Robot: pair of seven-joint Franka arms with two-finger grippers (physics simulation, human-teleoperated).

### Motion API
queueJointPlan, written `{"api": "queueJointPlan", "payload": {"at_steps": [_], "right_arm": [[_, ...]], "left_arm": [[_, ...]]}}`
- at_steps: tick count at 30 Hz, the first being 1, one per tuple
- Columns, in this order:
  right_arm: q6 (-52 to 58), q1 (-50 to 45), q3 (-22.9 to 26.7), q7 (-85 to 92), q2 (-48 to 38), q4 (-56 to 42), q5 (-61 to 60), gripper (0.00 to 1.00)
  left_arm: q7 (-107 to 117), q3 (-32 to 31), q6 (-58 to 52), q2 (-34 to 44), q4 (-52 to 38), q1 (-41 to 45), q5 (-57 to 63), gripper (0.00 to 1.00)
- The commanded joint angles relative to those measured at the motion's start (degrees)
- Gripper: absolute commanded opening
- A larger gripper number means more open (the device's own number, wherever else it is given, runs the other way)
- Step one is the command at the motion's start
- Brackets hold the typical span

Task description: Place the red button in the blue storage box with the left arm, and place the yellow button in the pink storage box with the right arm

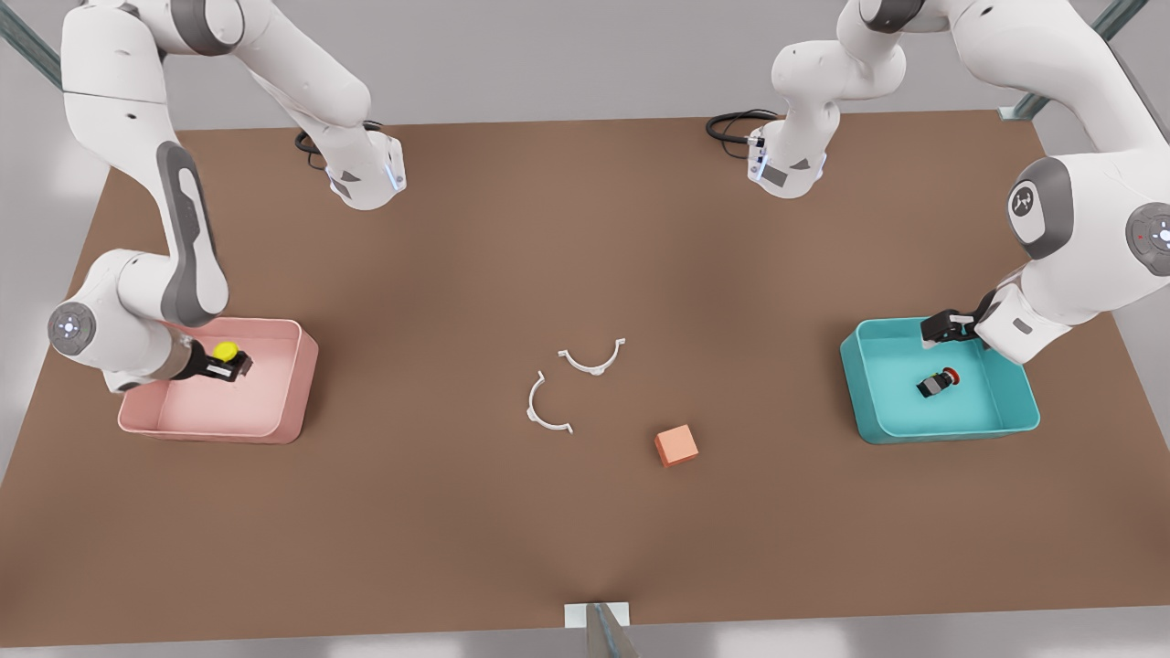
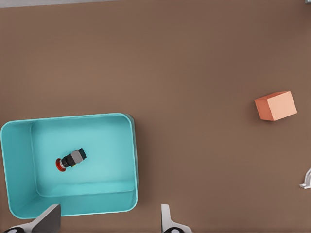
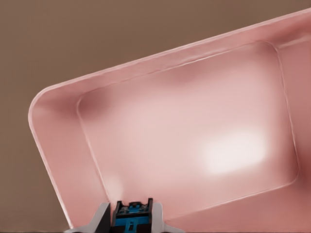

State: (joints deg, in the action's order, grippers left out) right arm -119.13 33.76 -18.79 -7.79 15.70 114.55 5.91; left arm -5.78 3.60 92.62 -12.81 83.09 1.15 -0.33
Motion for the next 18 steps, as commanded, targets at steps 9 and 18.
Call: {"api": "queueJointPlan", "payload": {"at_steps": [9,18], "right_arm": [[10.6,1.1,-0.3,27.4,0.9,-3.4,0.3,1.0],[33.5,0.9,-19.8,3.8,-8.1,-26.4,0.6,1.0]], "left_arm": [[-0.2,0.0,0.0,0.1,0.0,0.0,0.0,1.0],[0.2,-0.1,-0.1,0.1,-0.1,0.5,0.0,1.0]]}}
